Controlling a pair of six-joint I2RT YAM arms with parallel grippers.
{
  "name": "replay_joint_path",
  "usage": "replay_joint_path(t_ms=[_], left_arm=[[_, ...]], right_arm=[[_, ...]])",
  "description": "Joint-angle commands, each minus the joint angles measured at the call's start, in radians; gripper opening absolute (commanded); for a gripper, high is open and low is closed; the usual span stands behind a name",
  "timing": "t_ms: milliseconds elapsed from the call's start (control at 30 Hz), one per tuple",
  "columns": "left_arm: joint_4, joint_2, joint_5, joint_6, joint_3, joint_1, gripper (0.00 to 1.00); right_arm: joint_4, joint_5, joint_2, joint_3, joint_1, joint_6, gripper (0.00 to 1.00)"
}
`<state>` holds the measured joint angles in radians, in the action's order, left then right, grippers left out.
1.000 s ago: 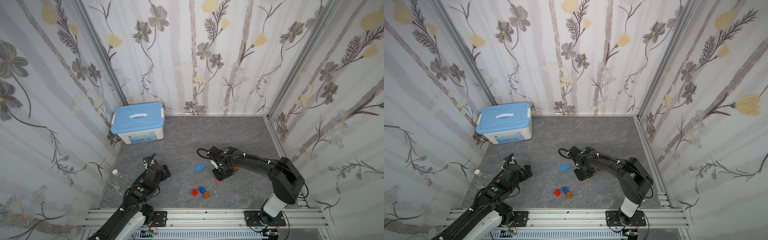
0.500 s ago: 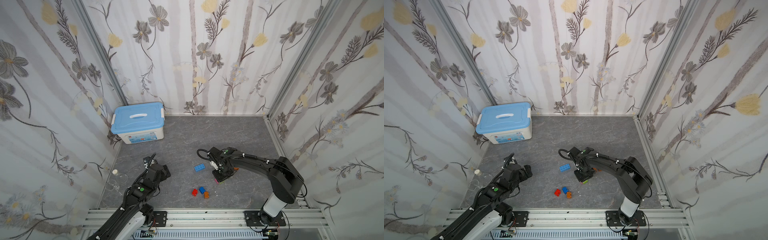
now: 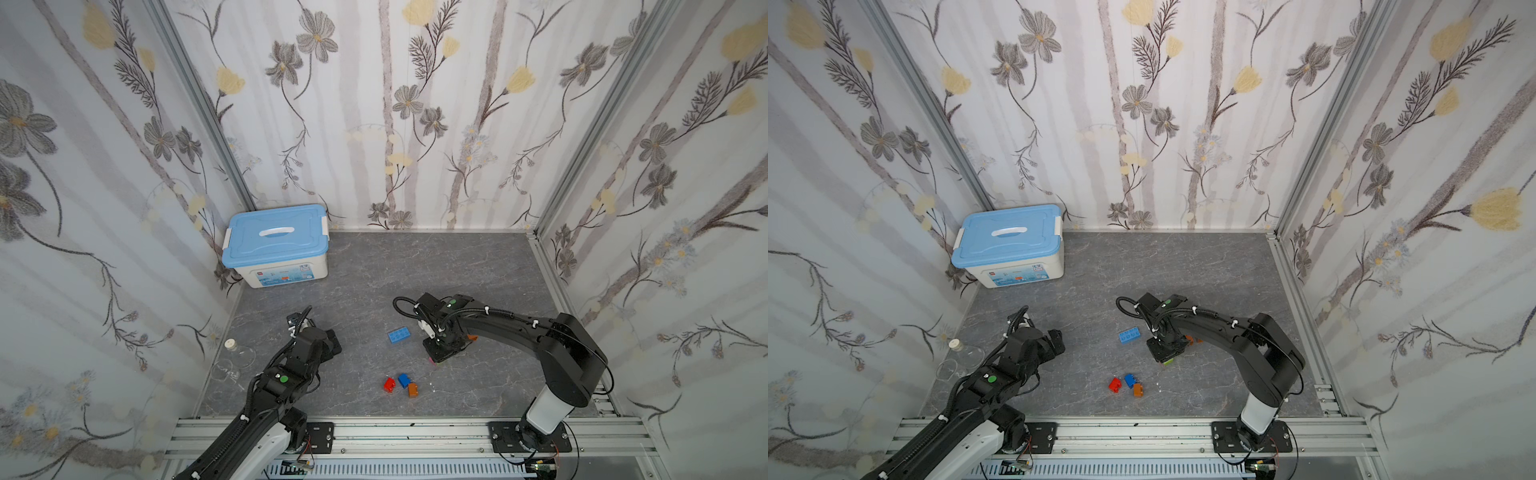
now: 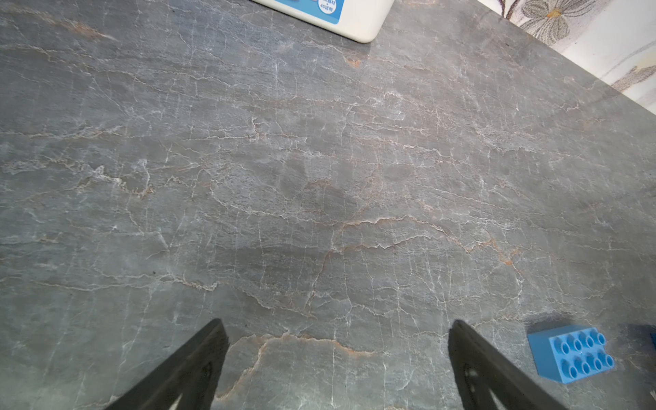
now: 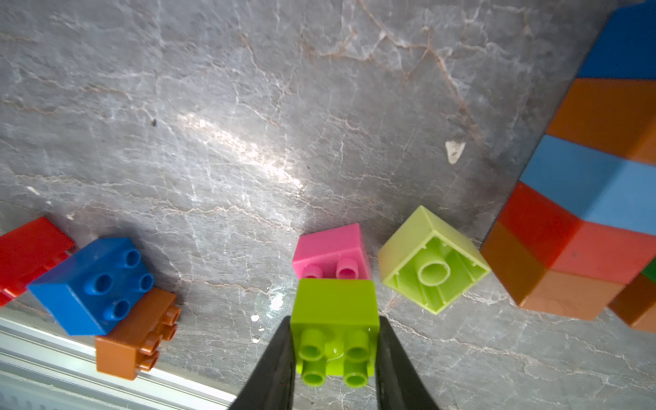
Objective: Assemble the letter h with lego
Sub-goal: Assemble the lego brick with the lego brick.
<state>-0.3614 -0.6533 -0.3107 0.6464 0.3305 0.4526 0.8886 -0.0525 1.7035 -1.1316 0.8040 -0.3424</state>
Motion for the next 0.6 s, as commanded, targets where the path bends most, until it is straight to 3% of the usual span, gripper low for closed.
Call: replay_joint_path(t_ms=[0,567], left_arm=[[0.018,0.0,-0.006,-0.005,0.003,-0.001,1.0],[0.018,0.001,-0.005,-0.005,0.002,0.0,1.0]], right_arm=[[0.003,0.0,-0.006,-0.003,0.001,0.002,0.26],[0.017,-0.009,0.065,-0.008,0.0,0.121,0.24]])
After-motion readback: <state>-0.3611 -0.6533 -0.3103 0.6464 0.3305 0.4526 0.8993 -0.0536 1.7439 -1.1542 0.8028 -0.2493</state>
